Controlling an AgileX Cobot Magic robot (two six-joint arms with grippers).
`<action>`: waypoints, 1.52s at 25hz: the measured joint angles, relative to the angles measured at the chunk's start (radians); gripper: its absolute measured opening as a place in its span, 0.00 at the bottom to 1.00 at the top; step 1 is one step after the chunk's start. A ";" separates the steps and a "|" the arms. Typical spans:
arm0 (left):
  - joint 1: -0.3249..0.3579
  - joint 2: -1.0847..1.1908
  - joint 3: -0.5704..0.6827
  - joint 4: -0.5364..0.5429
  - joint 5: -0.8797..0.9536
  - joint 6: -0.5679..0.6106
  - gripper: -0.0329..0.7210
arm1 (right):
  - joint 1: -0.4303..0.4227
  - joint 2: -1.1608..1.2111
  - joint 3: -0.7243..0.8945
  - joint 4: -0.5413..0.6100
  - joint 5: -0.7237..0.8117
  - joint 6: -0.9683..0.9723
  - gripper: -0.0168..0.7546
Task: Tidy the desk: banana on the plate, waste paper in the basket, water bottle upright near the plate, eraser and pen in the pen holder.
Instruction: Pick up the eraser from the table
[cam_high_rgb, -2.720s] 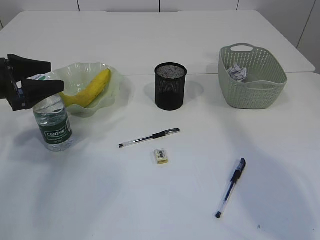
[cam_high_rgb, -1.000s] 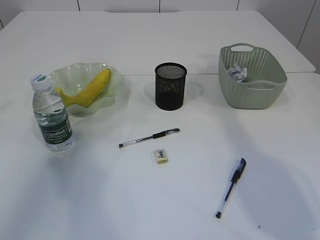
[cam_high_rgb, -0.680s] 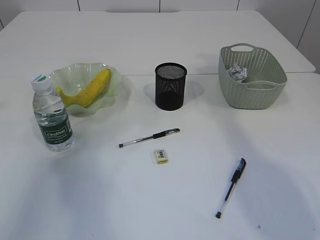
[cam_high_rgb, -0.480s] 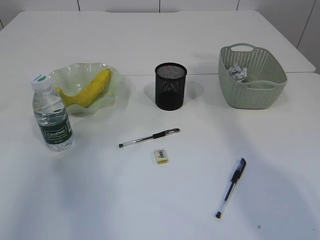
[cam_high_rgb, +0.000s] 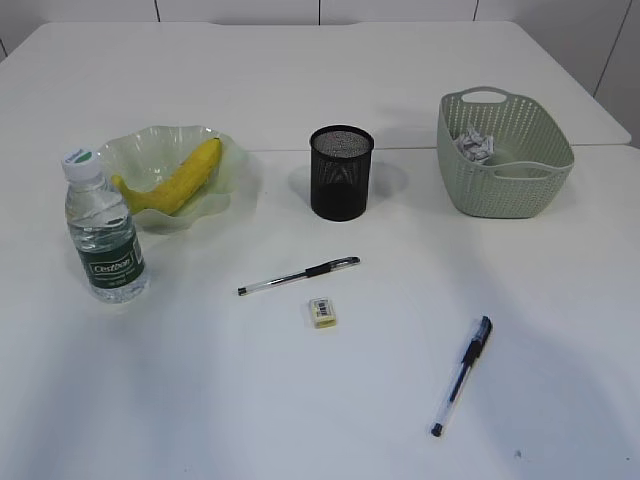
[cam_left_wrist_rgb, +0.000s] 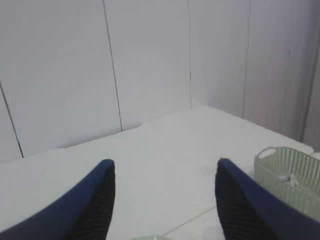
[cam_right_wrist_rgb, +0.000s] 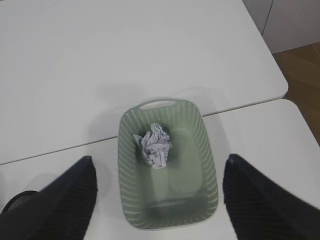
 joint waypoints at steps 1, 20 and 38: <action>0.000 0.000 -0.022 0.000 -0.013 -0.035 0.64 | 0.000 -0.002 0.000 0.000 0.000 0.000 0.78; -0.003 -0.179 -0.141 -0.041 -0.700 -0.156 0.64 | 0.000 -0.002 0.000 0.100 0.038 -0.042 0.78; -0.003 -0.145 0.024 -0.047 -0.757 -0.156 0.62 | 0.074 -0.004 0.000 0.204 0.123 -0.076 0.78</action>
